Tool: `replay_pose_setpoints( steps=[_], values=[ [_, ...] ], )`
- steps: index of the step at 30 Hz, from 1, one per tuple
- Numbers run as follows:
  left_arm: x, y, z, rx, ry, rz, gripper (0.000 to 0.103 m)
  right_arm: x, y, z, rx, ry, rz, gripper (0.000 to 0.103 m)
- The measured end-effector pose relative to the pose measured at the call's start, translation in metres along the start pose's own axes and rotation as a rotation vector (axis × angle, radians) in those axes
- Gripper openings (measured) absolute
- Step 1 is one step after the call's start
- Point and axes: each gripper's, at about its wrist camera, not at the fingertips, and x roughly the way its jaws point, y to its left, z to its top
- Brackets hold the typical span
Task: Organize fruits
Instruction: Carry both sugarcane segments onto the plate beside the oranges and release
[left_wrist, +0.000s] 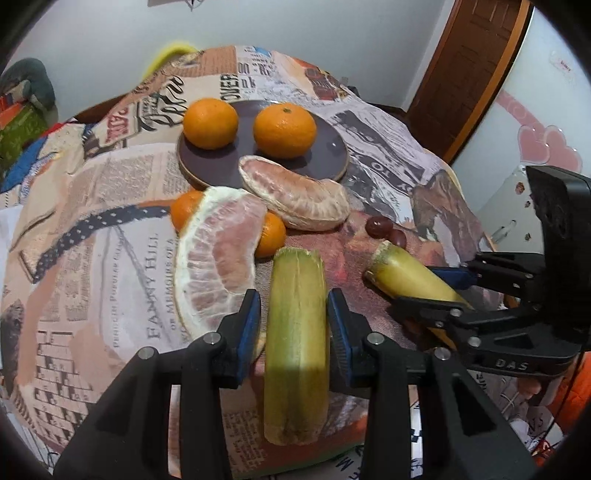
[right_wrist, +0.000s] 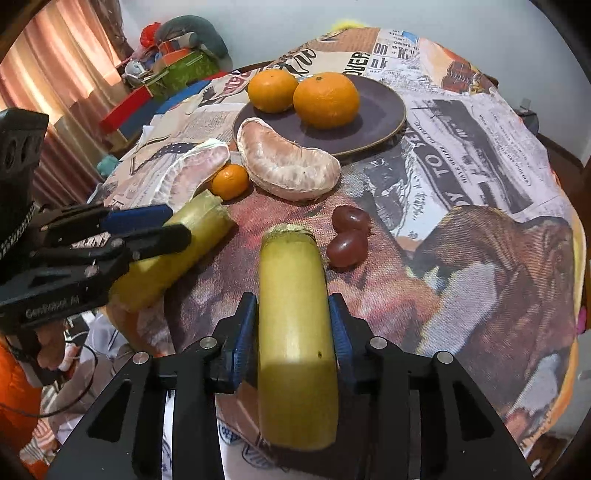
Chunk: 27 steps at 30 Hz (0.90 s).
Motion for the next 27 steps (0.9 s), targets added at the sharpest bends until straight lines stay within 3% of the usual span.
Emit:
replay_pose_setpoints(
  steps=[7, 12, 27],
  values=[
    [0.019, -0.009, 0.004, 0.056, 0.049, 0.039, 0.037, -0.002, 0.001, 0.002, 0.006, -0.023, 0.003, 0.034],
    [0.017, -0.009, 0.006, 0.057, 0.037, 0.047, 0.037, -0.015, 0.000, 0.001, 0.014, -0.065, 0.011, 0.034],
    [-0.054, -0.003, 0.037, -0.019, -0.192, 0.034, 0.036, -0.066, 0.000, 0.036, 0.003, -0.256, -0.004, 0.031]
  ],
)
